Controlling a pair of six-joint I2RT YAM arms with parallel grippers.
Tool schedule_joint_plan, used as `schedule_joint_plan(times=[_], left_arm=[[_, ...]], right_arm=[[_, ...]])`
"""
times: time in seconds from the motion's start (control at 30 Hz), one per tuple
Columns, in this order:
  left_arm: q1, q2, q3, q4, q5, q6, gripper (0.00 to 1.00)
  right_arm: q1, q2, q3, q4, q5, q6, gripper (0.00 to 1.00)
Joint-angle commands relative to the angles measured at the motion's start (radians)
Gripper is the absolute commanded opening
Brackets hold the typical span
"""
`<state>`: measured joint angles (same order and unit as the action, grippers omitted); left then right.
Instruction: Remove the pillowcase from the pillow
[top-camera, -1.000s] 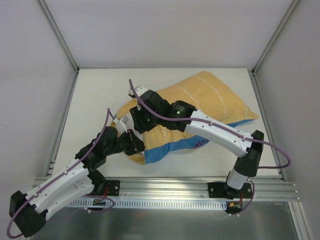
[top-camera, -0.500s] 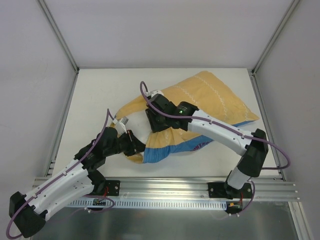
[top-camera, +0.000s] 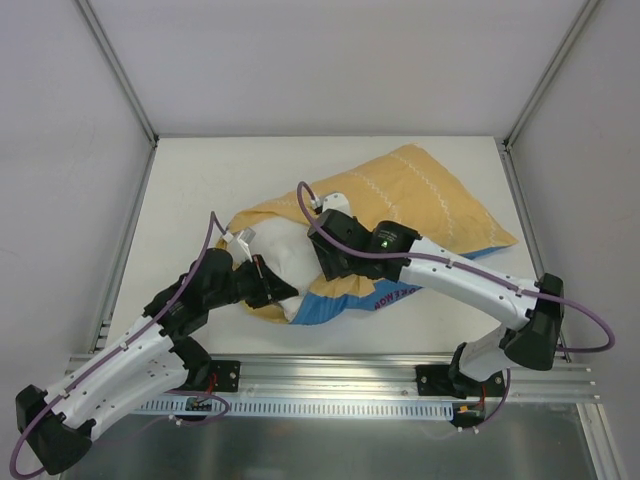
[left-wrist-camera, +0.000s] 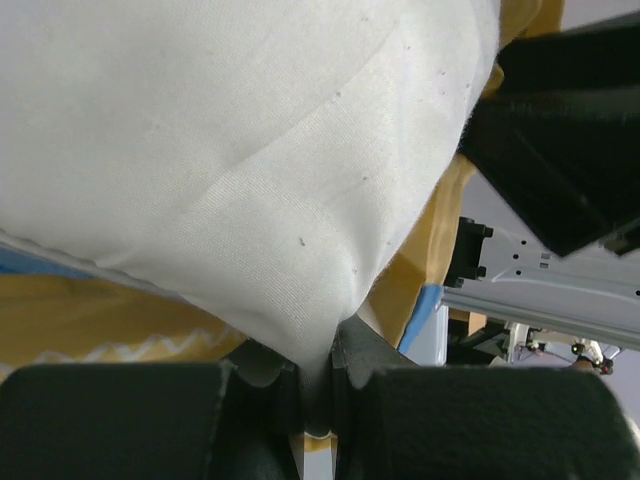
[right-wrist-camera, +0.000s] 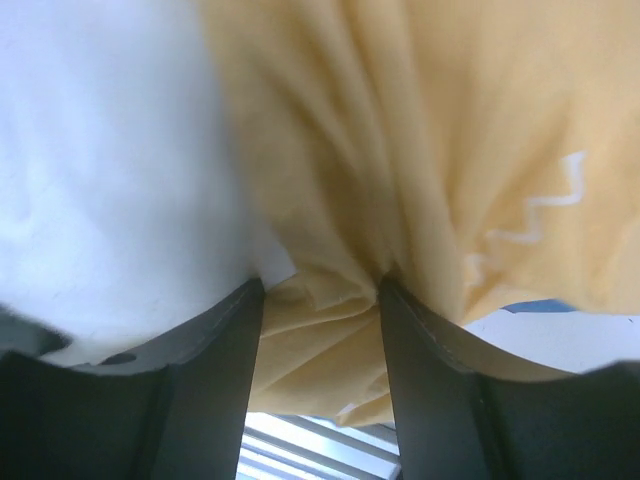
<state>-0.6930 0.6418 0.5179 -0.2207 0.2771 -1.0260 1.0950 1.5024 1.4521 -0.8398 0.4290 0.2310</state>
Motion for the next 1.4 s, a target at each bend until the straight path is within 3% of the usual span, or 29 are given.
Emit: schedule_joint_plan(times=[0.0,0.37,0.57,0.73,0.9,0.97,1.0,1.03,1.07,1.13,1.2,1.3,1.33,1.37], left_arm=[[0.004,-0.004,0.097,0.096,-0.033,0.041,0.00],[0.004,-0.005,0.099,0.096,-0.027,0.040,0.00],[0.004,-0.005,0.103,0.096,-0.026,0.043,0.00],[0.004,-0.013,0.100,0.096,-0.016,0.050,0.00],[0.004,-0.031,0.096,0.096,-0.013,0.050,0.00],[0.004,-0.039,0.096,0.096,-0.018,0.050,0.00],[0.004,-0.040,0.096,0.096,-0.018,0.050,0.00],[0.004,-0.045,0.096,0.096,-0.018,0.050,0.00],[0.004,-0.047,0.096,0.096,-0.021,0.050,0.00],[0.004,-0.059,0.091,0.092,-0.032,0.044,0.00],[0.004,-0.067,0.091,0.078,-0.068,0.043,0.00],[0.019,-0.067,0.125,0.032,-0.099,0.085,0.43],[0.038,-0.059,0.139,0.012,-0.096,0.099,0.70],[0.049,-0.054,0.154,0.001,-0.093,0.127,0.78]], right_arm=[[0.080,-0.030,0.088,-0.073,0.013,-0.007,0.56],[0.103,0.116,0.318,-0.015,-0.088,-0.036,0.80],[0.120,0.197,0.412,-0.018,-0.104,-0.067,0.82],[0.097,0.285,0.441,-0.033,-0.039,-0.041,0.90],[0.072,0.369,0.444,-0.045,-0.004,-0.006,0.91],[0.069,0.404,0.444,-0.045,-0.019,-0.002,0.85],[0.069,0.409,0.442,-0.044,-0.035,-0.002,0.76],[0.065,0.410,0.438,-0.045,-0.048,0.001,0.48],[0.062,0.403,0.435,-0.041,-0.062,0.011,0.29],[0.045,0.374,0.392,-0.021,-0.071,0.021,0.01],[0.029,0.302,0.338,0.039,-0.088,0.022,0.01],[-0.020,0.193,0.214,0.125,-0.133,0.036,0.01],[-0.044,0.168,0.186,0.157,-0.145,0.037,0.01],[-0.055,0.123,0.139,0.168,-0.165,0.039,0.01]])
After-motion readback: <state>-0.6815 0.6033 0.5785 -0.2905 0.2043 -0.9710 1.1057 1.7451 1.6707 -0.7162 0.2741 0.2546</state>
